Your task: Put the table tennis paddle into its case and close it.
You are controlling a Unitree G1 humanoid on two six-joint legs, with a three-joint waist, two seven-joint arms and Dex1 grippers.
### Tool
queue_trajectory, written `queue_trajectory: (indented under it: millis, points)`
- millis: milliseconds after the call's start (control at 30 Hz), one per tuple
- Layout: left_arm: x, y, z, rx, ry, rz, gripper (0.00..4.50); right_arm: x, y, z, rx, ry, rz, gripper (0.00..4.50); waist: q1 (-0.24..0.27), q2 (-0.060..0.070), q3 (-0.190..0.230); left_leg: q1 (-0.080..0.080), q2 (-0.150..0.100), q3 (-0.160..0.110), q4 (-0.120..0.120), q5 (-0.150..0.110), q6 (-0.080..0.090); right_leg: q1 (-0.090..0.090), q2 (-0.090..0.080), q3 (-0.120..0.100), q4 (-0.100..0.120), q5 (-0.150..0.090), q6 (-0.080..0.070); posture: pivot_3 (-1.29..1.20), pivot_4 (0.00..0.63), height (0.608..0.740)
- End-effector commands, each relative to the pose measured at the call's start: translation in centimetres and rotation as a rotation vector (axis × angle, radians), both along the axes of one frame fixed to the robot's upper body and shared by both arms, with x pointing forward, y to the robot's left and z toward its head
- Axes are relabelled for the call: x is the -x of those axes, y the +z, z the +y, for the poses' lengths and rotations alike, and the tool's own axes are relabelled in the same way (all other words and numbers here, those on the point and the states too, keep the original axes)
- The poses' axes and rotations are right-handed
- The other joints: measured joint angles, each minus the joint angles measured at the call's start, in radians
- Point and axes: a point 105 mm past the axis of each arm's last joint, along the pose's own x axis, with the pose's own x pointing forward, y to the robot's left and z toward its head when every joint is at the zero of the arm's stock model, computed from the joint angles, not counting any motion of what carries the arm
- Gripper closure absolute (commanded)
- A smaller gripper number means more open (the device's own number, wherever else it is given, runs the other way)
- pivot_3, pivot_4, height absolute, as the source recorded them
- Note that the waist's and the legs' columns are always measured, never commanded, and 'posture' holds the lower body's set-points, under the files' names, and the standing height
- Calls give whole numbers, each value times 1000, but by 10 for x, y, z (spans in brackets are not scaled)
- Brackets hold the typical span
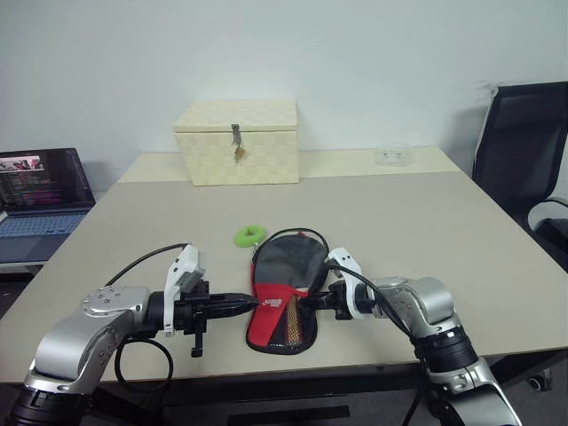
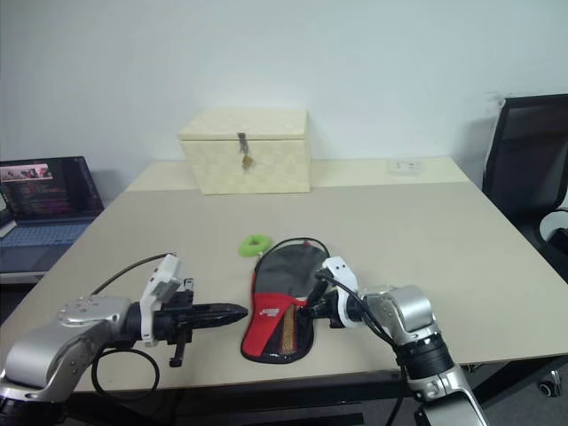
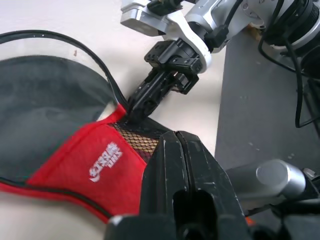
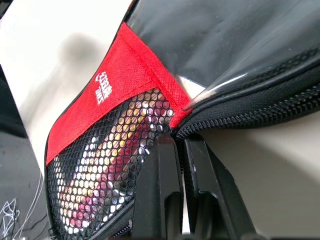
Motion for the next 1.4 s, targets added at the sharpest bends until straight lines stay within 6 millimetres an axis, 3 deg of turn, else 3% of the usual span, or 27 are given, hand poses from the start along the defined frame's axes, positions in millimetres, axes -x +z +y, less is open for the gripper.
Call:
queue_trajectory:
  millis: [33,400,833,1067,1200,1400]
  points:
    - [3,8,-3,-3,-26,-33,4500,8,9,-1,-18,26,-17,4477,0,0,0,0,0,0,0,0,0,0,0,0,0,0,0,0,150,740]
    - [3,7,-4,-9,-32,-32,4500,8,11,-23,19,-3,-26,4477,7,0,0,-2,-1,0,0,0,0,0,0,-1,-3,-1,1,0,150,740]
    - [1,7,-3,-16,-28,-33,4500,18,10,-23,22,11,-6,4477,21,0,0,-6,0,-1,0,0,0,-1,0,-2,-8,0,0,0,150,740]
    - [-1,6,-4,-17,-27,-36,4500,7,11,-24,21,-74,-37,4477,23,0,0,-6,0,-1,0,0,0,-1,0,-2,-8,0,1,0,150,740]
    - [-2,6,-4,-7,-9,-38,4500,1,20,-31,33,-115,-98,3451,23,0,0,-6,0,-1,0,0,0,-1,0,-2,-8,0,1,0,150,740]
    - [-5,5,1,7,41,-38,4500,5,51,-44,37,-147,-212,1308,24,0,0,-7,0,-1,0,0,0,-1,0,-2,-8,0,1,0,150,740]
